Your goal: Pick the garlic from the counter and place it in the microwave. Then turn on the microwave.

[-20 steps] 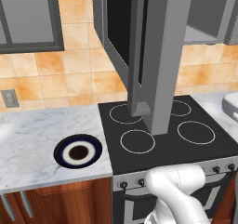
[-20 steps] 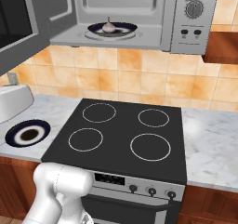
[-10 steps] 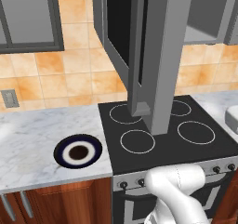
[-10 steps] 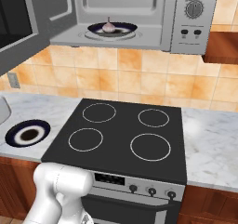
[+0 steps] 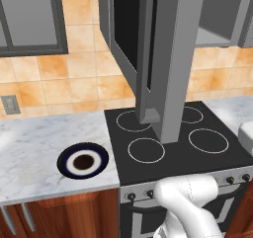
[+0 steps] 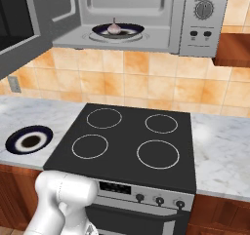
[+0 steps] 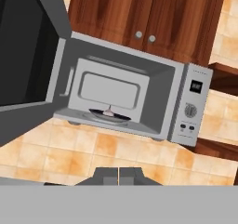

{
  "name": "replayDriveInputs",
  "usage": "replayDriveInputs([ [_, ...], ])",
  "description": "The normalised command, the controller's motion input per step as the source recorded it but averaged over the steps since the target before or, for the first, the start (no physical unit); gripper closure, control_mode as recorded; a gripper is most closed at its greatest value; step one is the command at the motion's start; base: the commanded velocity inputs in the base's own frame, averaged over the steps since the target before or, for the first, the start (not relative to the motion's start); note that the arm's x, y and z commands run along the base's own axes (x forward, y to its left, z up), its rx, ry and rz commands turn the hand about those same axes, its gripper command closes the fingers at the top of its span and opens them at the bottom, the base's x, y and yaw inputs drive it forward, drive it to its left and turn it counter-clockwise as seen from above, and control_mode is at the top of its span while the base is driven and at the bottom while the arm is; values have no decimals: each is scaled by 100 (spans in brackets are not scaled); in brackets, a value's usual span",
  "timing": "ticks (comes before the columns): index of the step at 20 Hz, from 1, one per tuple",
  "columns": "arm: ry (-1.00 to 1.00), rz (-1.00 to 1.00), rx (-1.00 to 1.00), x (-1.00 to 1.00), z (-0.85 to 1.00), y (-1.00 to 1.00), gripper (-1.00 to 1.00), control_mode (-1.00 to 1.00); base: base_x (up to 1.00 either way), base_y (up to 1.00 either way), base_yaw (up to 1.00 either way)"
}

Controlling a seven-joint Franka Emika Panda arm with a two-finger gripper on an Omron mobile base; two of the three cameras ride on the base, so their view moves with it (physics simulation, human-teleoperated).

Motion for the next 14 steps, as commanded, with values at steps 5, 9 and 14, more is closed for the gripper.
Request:
replayDriveInputs([
  [5, 0, 0, 0, -18, 0, 15, 100, -100, 0, 0, 0],
  [9, 0, 0, 0, -19, 0, 15, 100, -100, 0, 0, 0],
  [14, 0, 0, 0, -15, 0, 16, 100, -100, 0, 0, 0],
])
